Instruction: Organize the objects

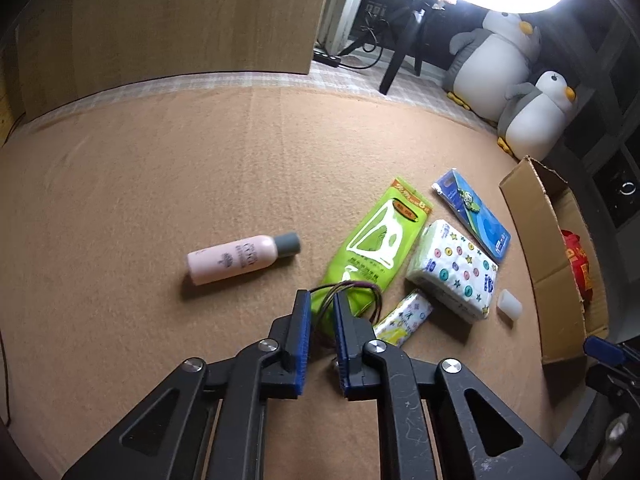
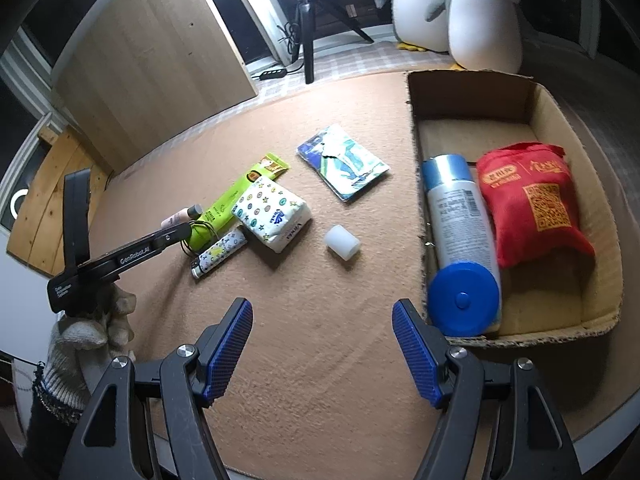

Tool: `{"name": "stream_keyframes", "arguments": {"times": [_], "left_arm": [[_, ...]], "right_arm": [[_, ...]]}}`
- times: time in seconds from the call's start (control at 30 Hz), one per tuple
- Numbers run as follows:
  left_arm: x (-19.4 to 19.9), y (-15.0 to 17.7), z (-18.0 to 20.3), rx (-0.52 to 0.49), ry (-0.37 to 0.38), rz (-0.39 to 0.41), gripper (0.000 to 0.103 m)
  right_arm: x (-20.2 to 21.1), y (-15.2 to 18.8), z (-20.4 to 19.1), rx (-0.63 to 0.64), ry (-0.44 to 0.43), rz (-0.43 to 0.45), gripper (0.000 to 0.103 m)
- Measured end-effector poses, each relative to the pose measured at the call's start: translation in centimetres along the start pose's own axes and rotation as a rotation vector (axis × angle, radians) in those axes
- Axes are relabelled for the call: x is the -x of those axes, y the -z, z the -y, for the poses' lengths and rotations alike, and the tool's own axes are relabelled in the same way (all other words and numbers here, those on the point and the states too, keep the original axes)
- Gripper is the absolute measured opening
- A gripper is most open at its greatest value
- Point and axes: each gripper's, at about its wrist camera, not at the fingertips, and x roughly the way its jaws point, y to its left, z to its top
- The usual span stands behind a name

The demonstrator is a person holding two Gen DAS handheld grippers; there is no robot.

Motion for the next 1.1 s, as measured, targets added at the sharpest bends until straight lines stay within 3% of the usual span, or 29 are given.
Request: {"name": "stream_keyframes", "arguments": {"times": [0.07,0.1,0.13,0.4,0.43,0.53,0.57,0.9,0.97,1.03,1.1], "left_arm": [[0.3,0.4,-0.4,0.004,-0.004,0.0,0.002],[0.3,0.5,-0.6,0.006,-0.008,-0.005,0.002],[0.3,0.7,-0.9,0.009,-0.008,-0.009,0.002],[0.9,2.1,-2.6,0.061,0.018,-0.006,0.002],[1.1,2.0,-2.7,0.071,0.031,-0.001,0.008],[1.1,1.7,-2.0,0.036,0.061,-0.007,0.051],[1.0,1.6,-1.5,0.016,0.055,-0.004,0.056],[-1.6,1.1,0.1,-0.044,0.016,-0.043,0.053],[-2.0,1.0,0.3,-0.053,0.016,-0.047,0.036],[-2.1,1.1,0.3,-0.053,0.018,-0.046,0.03],[-2.0,1.2,0.3,-0.054,0.016,-0.043,0.017]], "right_arm": [[-0.2,-0.1,-0.2,0.003,-0.002,-0.003,0.069],[-0.3,-0.2,-0.3,0.005,-0.003,-0.005,0.069],[-0.5,-0.2,-0.4,-0.12,0.051,0.033,0.069],[-1.3,-0.6,-1.0,-0.148,0.057,0.031,0.069],[-1.4,-0.7,-1.1,-0.148,0.058,0.029,0.069],[-1.5,-0.8,-1.2,-0.148,0.06,0.026,0.069],[-1.5,-0.9,-1.2,-0.149,0.061,0.025,0.069],[-1.3,-1.0,-1.1,-0.161,0.072,0.033,0.069],[-1.3,-1.0,-0.9,-0.168,0.076,0.033,0.069],[-1.4,-1.0,-0.8,-0.169,0.081,0.032,0.069],[-1.4,-1.2,-0.9,-0.167,0.086,0.032,0.069]]}}
